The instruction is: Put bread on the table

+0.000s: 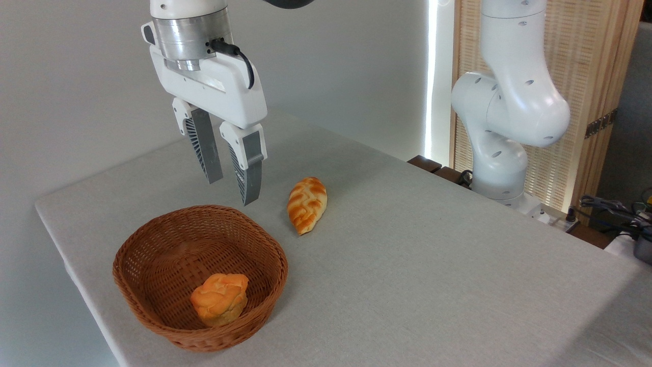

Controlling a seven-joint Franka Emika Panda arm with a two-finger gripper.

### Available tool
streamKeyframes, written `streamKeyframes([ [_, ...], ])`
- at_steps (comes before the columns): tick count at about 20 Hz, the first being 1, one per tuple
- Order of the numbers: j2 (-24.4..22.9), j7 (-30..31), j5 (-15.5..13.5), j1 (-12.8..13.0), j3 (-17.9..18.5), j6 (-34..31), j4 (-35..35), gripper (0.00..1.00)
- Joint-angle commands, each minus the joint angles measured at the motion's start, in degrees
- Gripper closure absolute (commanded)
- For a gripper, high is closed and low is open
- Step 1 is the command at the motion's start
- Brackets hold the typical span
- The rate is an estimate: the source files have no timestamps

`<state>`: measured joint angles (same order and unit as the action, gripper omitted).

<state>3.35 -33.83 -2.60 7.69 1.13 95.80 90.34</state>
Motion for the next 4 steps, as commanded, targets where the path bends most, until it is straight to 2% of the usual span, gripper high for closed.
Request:
streamKeyframes([
  [1, -0.27, 0.17, 0.58, -0.48, -0.51, -1.66, -0.87, 0.00],
  [4, -0.27, 0.26, 0.67, -0.48, -0.51, -1.67, -0.87, 0.00],
])
